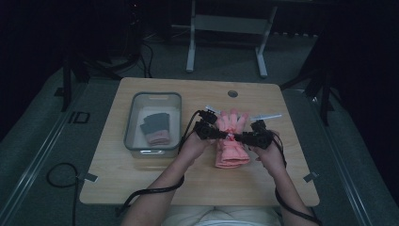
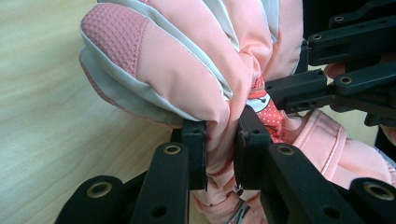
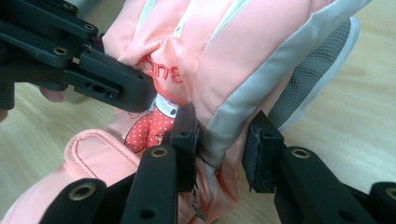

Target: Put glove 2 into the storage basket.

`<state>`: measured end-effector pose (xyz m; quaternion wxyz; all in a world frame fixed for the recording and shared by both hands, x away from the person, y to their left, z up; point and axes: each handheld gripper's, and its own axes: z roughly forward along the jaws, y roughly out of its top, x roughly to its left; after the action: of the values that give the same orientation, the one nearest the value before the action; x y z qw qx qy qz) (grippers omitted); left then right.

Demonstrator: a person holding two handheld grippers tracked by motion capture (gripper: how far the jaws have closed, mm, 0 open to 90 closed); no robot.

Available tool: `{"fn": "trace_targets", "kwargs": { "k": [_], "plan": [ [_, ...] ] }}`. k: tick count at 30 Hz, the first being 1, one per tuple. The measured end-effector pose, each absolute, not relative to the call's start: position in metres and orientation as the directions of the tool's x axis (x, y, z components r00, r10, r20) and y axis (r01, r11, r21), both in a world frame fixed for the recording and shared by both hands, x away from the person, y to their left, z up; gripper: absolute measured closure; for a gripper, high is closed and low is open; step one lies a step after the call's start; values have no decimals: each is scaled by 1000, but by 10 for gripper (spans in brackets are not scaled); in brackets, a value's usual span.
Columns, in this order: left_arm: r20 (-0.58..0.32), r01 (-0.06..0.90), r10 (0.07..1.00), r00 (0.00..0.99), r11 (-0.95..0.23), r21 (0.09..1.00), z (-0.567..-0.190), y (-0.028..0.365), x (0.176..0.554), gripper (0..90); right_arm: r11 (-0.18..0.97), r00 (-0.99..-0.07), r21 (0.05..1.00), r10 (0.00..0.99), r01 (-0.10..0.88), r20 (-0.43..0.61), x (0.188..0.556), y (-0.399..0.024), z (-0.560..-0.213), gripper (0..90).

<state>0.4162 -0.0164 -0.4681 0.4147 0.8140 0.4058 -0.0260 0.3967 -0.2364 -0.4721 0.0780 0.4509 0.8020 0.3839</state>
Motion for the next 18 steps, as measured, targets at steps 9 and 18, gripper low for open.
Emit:
{"fn": "trace_targets", "kwargs": {
  "k": [9, 18],
  "plan": [
    [-341, 652, 645, 684, -331, 682, -441, -6, 414, 765, 292, -601, 728, 773, 620, 201, 395, -227, -445, 684],
    [-307, 630, 669, 677, -312, 711, -409, 24, 418, 765, 300, -625, 762, 761, 575, 172, 403, -199, -418, 684]
  ]
}}
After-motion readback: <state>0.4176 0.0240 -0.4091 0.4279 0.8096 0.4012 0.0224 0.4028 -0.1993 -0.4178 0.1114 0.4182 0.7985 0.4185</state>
